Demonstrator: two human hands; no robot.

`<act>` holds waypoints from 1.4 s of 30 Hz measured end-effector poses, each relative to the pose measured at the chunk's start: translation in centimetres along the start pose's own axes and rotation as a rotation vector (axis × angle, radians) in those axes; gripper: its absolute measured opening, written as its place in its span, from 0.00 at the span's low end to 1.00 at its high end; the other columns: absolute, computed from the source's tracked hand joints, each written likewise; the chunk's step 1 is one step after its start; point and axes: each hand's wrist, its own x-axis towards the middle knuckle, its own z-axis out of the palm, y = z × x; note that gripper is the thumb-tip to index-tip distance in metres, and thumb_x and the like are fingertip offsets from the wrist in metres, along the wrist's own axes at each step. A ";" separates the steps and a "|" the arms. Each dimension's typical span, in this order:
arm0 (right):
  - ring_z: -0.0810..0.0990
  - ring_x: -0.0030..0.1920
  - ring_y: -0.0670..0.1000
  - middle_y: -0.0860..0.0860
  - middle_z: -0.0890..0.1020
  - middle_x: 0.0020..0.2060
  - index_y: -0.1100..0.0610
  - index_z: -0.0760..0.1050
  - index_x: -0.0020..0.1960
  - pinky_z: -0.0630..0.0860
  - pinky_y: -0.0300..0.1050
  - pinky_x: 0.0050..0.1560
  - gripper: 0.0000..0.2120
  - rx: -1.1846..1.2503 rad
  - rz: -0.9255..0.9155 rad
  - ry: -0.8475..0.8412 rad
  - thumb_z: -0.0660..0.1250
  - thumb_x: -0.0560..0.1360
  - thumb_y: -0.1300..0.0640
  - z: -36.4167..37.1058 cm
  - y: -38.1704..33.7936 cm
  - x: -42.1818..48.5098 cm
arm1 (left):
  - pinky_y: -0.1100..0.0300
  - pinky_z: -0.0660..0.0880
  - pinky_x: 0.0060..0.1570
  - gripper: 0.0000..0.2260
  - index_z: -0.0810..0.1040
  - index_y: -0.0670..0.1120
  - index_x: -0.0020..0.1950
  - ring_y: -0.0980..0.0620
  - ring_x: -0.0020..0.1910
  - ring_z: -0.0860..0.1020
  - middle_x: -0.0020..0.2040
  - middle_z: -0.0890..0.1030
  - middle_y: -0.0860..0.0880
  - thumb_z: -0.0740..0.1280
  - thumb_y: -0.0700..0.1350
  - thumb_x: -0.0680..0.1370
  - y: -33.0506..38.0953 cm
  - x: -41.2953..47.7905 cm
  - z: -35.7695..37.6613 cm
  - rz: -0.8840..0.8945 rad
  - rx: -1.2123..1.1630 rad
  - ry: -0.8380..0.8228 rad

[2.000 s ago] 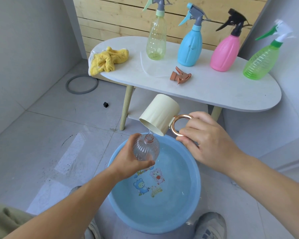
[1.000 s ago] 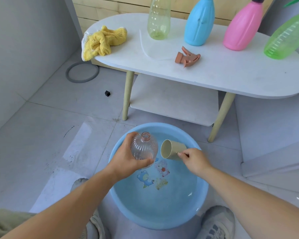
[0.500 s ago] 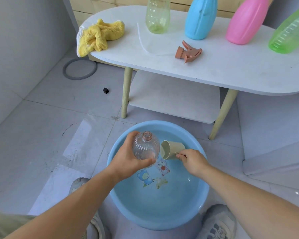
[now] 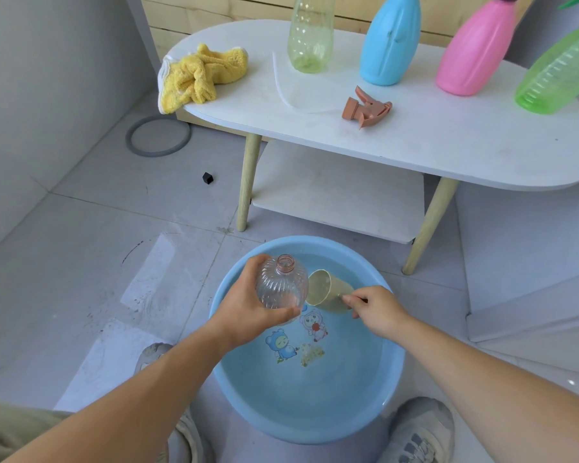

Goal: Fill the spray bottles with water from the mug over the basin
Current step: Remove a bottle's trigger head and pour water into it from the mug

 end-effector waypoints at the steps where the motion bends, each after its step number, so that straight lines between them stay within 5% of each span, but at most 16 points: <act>1: 0.74 0.33 0.49 0.50 0.81 0.34 0.56 0.79 0.38 0.70 0.41 0.34 0.16 0.036 -0.004 0.006 0.64 0.81 0.50 -0.3 -0.3 -0.2 | 0.65 0.74 0.57 0.42 0.64 0.61 0.71 0.59 0.63 0.77 0.65 0.76 0.60 0.83 0.54 0.63 0.0 0.0 0.0 0.001 -0.002 0.001; 8: 0.82 0.40 0.52 0.51 0.83 0.34 0.56 0.81 0.40 0.80 0.53 0.57 0.12 0.241 -0.026 0.043 0.66 0.79 0.53 -3.2 -2.0 -2.2 | 0.59 0.74 0.62 0.45 0.62 0.60 0.73 0.57 0.65 0.76 0.67 0.75 0.59 0.82 0.58 0.61 0.3 -0.4 -0.5 0.011 0.002 0.019; 14: 0.80 0.39 0.51 0.55 0.82 0.35 0.58 0.82 0.40 0.80 0.55 0.58 0.12 0.323 -0.127 0.090 0.65 0.80 0.57 -7.1 -4.3 -5.1 | 0.61 0.72 0.62 0.45 0.63 0.58 0.74 0.56 0.65 0.75 0.67 0.74 0.59 0.82 0.54 0.63 0.7 -0.9 -0.6 0.016 0.013 0.017; 19: 0.84 0.48 0.58 0.55 0.85 0.37 0.55 0.84 0.40 0.78 0.57 0.61 0.12 0.298 -0.219 0.113 0.66 0.80 0.55 -10.0 -6.5 -7.9 | 0.66 0.68 0.60 0.44 0.62 0.56 0.76 0.57 0.66 0.73 0.68 0.72 0.58 0.83 0.51 0.66 1.6 -1.2 -0.2 0.032 0.033 0.004; 22: 0.85 0.47 0.54 0.54 0.85 0.39 0.53 0.84 0.37 0.77 0.57 0.62 0.14 0.257 -0.277 0.121 0.66 0.80 0.54 -11.0 -7.7 -9.7 | 0.65 0.69 0.61 0.45 0.61 0.55 0.76 0.56 0.66 0.72 0.68 0.72 0.58 0.83 0.52 0.66 2.0 -1.2 -0.1 0.045 0.044 -0.001; 28: 0.81 0.40 0.41 0.43 0.84 0.35 0.60 0.83 0.40 0.75 0.46 0.55 0.15 0.156 -0.349 0.153 0.65 0.79 0.52 -11.9 -10.1 -12.3 | 0.73 0.68 0.55 0.43 0.62 0.56 0.75 0.58 0.65 0.73 0.66 0.73 0.59 0.82 0.51 0.66 2.9 -1.2 0.1 0.066 0.033 0.000; 34: 0.77 0.43 0.64 0.51 0.83 0.35 0.52 0.83 0.39 0.68 0.45 0.40 0.13 0.092 -0.381 0.239 0.66 0.78 0.49 -11.8 -10.8 -12.8 | 0.77 0.69 0.50 0.41 0.63 0.57 0.73 0.62 0.62 0.74 0.64 0.74 0.60 0.82 0.50 0.67 3.4 -1.2 0.0 0.076 0.021 0.003; 42: 0.77 0.42 0.64 0.49 0.83 0.34 0.49 0.82 0.39 0.76 0.53 0.43 0.11 0.049 -0.418 0.268 0.66 0.78 0.50 -11.8 -11.4 -13.0 | 0.73 0.69 0.53 0.43 0.63 0.56 0.74 0.58 0.63 0.75 0.65 0.75 0.59 0.82 0.52 0.66 3.7 -1.1 0.0 0.094 0.030 -0.004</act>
